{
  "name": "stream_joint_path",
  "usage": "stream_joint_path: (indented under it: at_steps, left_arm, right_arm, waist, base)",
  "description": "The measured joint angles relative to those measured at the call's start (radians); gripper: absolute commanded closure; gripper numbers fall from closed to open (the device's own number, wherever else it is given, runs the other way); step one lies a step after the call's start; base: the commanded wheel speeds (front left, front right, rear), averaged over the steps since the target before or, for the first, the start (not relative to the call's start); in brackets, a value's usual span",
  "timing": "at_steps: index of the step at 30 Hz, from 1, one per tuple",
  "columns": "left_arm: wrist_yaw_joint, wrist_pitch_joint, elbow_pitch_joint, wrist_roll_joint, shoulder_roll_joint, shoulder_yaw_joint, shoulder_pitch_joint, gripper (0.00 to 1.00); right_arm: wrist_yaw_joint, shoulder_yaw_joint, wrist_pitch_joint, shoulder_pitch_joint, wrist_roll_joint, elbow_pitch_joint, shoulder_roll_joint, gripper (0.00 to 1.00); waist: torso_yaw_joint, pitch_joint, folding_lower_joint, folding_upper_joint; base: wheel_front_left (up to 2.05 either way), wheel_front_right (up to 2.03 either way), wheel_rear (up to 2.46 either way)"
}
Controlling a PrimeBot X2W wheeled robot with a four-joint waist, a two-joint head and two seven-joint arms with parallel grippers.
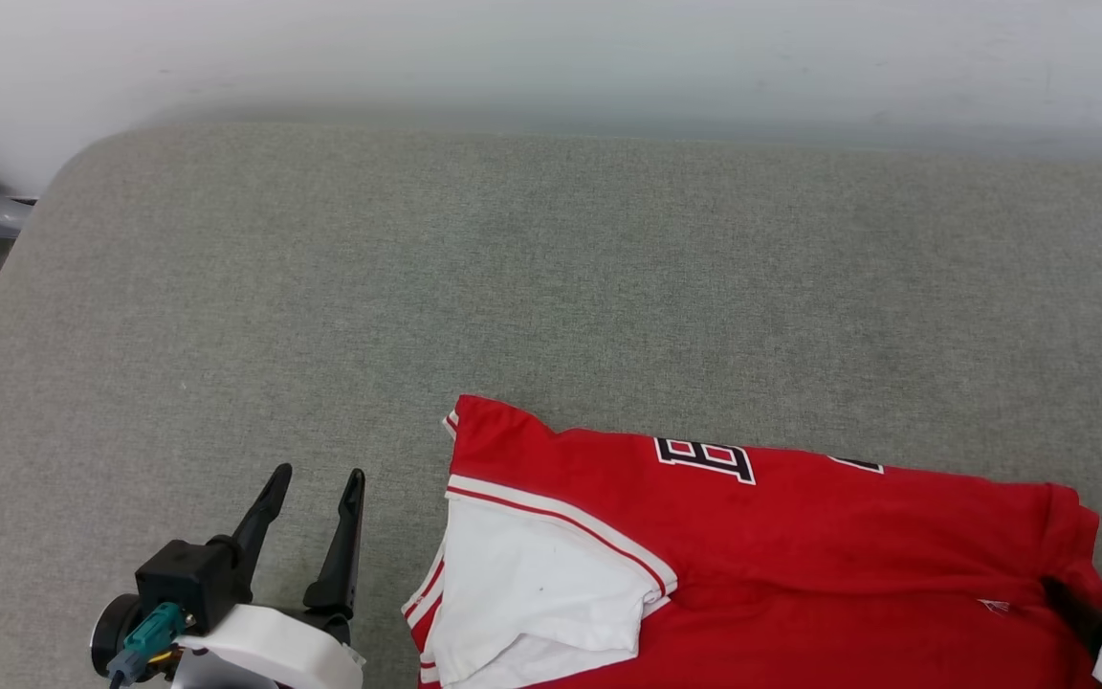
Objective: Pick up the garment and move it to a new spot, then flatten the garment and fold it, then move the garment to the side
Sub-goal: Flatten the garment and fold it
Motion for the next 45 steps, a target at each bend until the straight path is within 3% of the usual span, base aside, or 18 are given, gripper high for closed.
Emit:
stream_joint_path:
  at_steps: [11, 12, 13, 14, 26, 36, 45]
  left_arm:
    - [-0.022, -0.001, 0.039, 0.015, -0.021, 0.002, -0.004, 0.0]
    - [-0.023, -0.001, 0.04, 0.017, -0.022, 0.003, -0.004, 0.0]
    - [-0.023, -0.001, 0.041, 0.019, -0.023, 0.004, -0.005, 0.0]
    - [-0.024, -0.001, 0.041, 0.019, -0.024, 0.004, -0.006, 0.0]
    - [-0.027, -0.001, 0.051, 0.026, -0.029, 0.006, -0.006, 0.0]
    - [-0.026, -0.001, 0.05, 0.025, -0.031, 0.007, -0.003, 0.0]
    - [-0.026, -0.001, 0.051, 0.019, -0.036, 0.014, 0.021, 0.0]
  right_arm:
    - [-0.006, 0.057, 0.033, 0.0, 0.038, -0.006, 0.021, 0.0]
    - [-0.006, 0.06, 0.033, -0.001, 0.037, -0.005, 0.021, 0.09]
    - [-0.006, 0.063, 0.033, -0.003, 0.037, -0.001, 0.021, 0.58]
    - [-0.006, 0.065, 0.03, -0.005, 0.035, 0.003, 0.021, 1.0]
    - [0.002, 0.062, -0.113, -0.026, -0.008, 0.052, 0.024, 1.0]
    - [0.001, -0.046, -0.207, -0.048, -0.1, 0.077, -0.072, 1.0]
    - [0.001, -0.006, -0.176, -0.021, -0.096, -0.048, -0.02, 1.0]
  waist:
    - [0.005, 0.005, 0.0, 0.0]
    - [0.005, 0.005, 0.0, 0.0]
    - [0.005, 0.005, 0.0, 0.0]
    - [0.005, 0.005, 0.0, 0.0]
    - [-0.004, -0.023, 0.0001, 0.0]
    - [-0.02, -0.045, 0.0001, 0.0001]
    - [-0.027, -0.085, 0.0001, 0.0]
  base:
    - [0.0, 0.0, 0.0]
    - [0.0, 0.0, 0.0]
    - [0.0, 0.0, 0.0]
    - [0.0, 0.0, 0.0]
    - [0.0, 0.0, 0.0]
    - [0.0, 0.0, 0.0]
    - [0.0, 0.0, 0.0]
